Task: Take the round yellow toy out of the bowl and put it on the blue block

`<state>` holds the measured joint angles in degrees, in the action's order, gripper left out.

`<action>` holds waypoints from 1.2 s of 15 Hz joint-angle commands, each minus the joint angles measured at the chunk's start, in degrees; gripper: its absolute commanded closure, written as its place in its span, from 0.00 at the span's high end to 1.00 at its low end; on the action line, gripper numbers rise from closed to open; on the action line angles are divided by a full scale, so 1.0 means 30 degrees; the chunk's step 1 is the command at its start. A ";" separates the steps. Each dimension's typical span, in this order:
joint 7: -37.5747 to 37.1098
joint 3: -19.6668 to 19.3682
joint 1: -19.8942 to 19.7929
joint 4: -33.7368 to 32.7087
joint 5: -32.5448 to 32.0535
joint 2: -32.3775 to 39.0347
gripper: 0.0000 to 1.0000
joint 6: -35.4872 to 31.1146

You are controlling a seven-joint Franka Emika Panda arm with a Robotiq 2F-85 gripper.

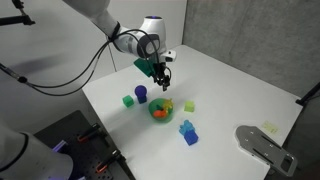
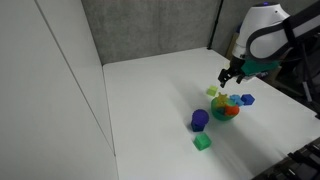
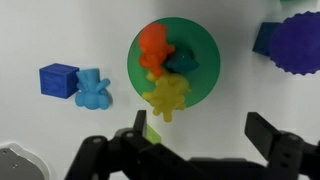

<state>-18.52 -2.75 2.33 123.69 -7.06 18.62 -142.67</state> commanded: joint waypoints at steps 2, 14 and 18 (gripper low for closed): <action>-0.0238 -0.0684 0.0225 -0.1412 -0.0150 0.2029 1.00 -0.0179; -0.0242 -0.1500 0.0591 -0.3658 0.0042 0.6063 1.00 -0.0441; -0.0323 -0.1769 0.0917 -0.4216 -0.0038 0.6871 1.00 -0.0715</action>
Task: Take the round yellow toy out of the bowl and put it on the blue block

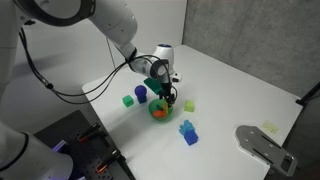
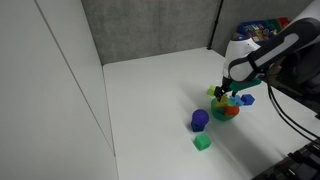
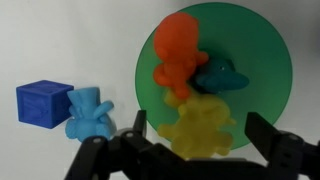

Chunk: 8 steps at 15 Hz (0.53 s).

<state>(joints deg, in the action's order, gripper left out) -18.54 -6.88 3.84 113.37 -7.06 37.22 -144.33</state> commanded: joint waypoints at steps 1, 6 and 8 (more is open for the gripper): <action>-0.0317 -0.0436 0.0467 -0.0894 -0.0016 0.0817 1.00 -0.0231; -0.0327 -0.0581 0.0701 -0.1335 0.0075 0.1323 1.00 -0.0715; -0.0311 -0.0624 0.0740 -0.1415 0.0106 0.1460 1.00 -0.0887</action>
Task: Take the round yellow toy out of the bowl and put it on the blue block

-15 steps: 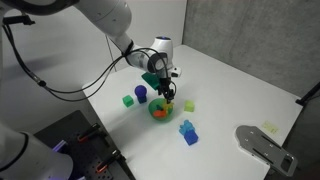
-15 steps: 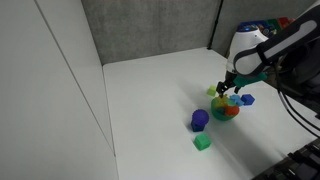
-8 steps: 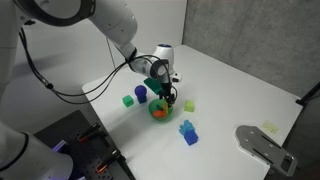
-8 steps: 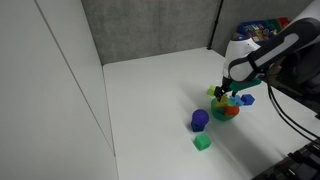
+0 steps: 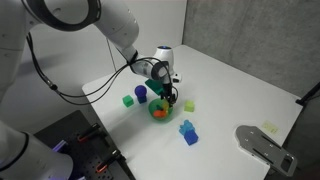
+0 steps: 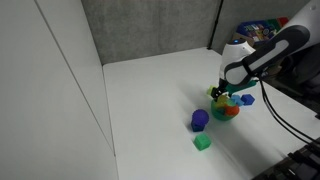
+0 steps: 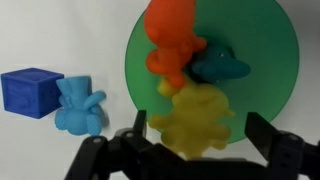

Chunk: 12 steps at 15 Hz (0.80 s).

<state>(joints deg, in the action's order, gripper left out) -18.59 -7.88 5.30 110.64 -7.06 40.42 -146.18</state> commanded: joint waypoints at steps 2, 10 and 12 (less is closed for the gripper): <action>-0.0277 -0.0346 0.0273 -0.0539 0.0110 0.0489 1.00 -0.0400; -0.0089 -0.0240 0.0123 -0.0466 0.0370 0.0015 0.36 -0.0174; -0.0031 -0.0118 0.0079 -0.0469 0.0564 -0.0312 0.30 -0.0071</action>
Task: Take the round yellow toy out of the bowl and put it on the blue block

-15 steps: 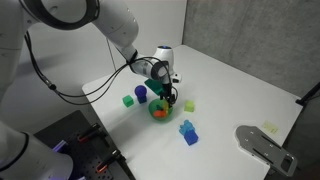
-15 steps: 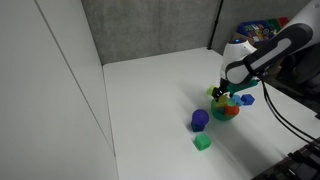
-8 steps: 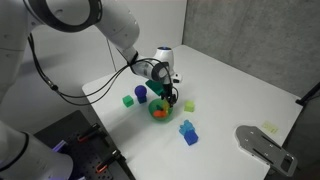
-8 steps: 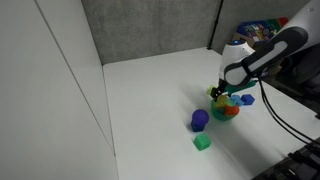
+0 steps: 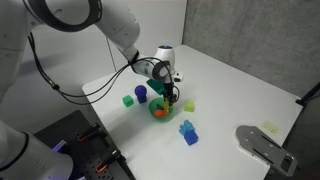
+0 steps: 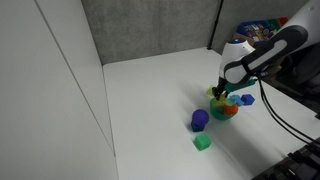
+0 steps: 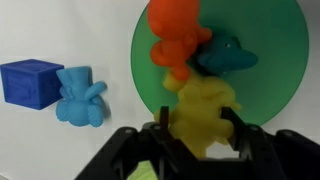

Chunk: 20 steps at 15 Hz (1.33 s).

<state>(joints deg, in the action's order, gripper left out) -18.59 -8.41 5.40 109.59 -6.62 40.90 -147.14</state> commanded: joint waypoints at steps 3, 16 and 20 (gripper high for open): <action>0.0131 0.0287 0.0017 -0.0041 0.0743 -0.1247 0.22 0.0546; 0.0913 0.0532 -0.0622 0.0891 0.0628 -0.5980 0.16 0.4820; 0.0763 -0.0206 -0.1365 0.1013 -0.0055 -0.6480 0.16 0.5142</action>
<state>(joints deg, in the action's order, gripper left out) -16.63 -8.00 3.22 111.15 -5.20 23.78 -132.86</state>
